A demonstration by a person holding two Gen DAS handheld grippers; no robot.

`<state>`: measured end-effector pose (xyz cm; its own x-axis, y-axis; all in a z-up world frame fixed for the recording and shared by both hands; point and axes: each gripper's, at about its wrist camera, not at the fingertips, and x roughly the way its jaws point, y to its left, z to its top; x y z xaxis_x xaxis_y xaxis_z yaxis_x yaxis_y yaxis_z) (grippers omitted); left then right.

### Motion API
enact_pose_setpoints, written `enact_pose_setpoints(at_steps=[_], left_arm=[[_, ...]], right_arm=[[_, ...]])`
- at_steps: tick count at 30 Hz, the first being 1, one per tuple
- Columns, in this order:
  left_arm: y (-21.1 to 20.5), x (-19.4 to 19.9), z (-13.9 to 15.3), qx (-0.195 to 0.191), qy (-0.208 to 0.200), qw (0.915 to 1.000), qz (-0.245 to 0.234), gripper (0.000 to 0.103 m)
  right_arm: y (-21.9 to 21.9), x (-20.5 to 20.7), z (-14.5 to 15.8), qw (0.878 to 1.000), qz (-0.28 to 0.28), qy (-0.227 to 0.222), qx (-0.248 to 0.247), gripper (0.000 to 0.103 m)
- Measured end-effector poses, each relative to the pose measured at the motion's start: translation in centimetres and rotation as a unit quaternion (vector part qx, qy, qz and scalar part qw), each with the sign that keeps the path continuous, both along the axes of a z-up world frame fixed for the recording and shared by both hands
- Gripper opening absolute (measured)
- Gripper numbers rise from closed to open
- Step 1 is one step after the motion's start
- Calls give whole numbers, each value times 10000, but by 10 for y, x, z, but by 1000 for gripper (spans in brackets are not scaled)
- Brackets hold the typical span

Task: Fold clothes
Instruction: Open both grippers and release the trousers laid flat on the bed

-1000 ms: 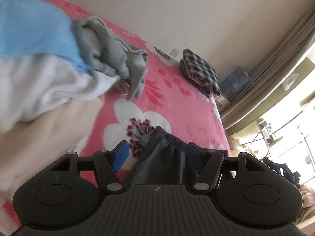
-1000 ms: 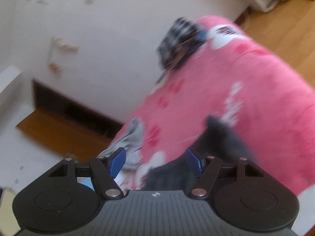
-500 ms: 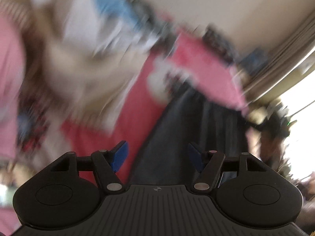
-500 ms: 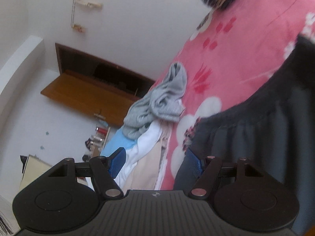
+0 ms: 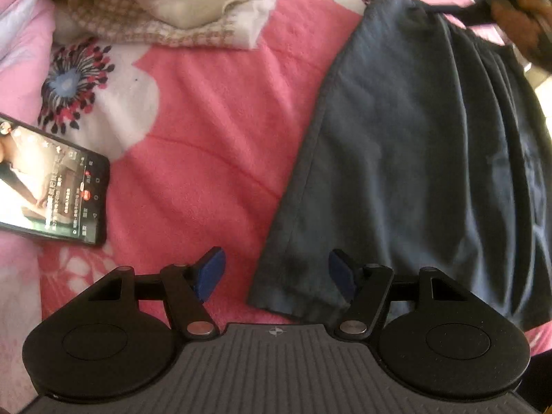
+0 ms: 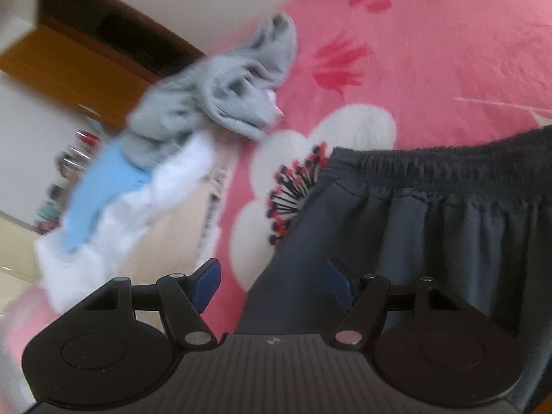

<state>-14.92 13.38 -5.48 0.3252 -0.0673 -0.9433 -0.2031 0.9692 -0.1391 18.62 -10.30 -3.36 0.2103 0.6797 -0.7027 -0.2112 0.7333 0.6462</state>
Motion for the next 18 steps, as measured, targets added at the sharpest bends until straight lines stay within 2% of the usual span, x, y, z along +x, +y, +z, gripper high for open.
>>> enact_pose_setpoints(at_steps=[6,9,13,15,18], left_arm=[[-7,-10,-7,107,-242,9995,-153,63],[-5,-11,-6,80,-317,9993,-164,54],[-8,-16,-4,41,-404,9989,-216,38],[-11,-19,-3,43,-449,9987,-236,27],[-17,-24,0,145,-568,9980,-247,3]], right_arm=[[43,22,7,9943,285,-251,-999,70],[48,30,16,9898,218,-493,-1315,70],[48,45,28,9820,121,-819,-1697,70],[48,52,31,9789,155,-791,-1879,70],[47,54,29,9828,237,-413,-1786,70]])
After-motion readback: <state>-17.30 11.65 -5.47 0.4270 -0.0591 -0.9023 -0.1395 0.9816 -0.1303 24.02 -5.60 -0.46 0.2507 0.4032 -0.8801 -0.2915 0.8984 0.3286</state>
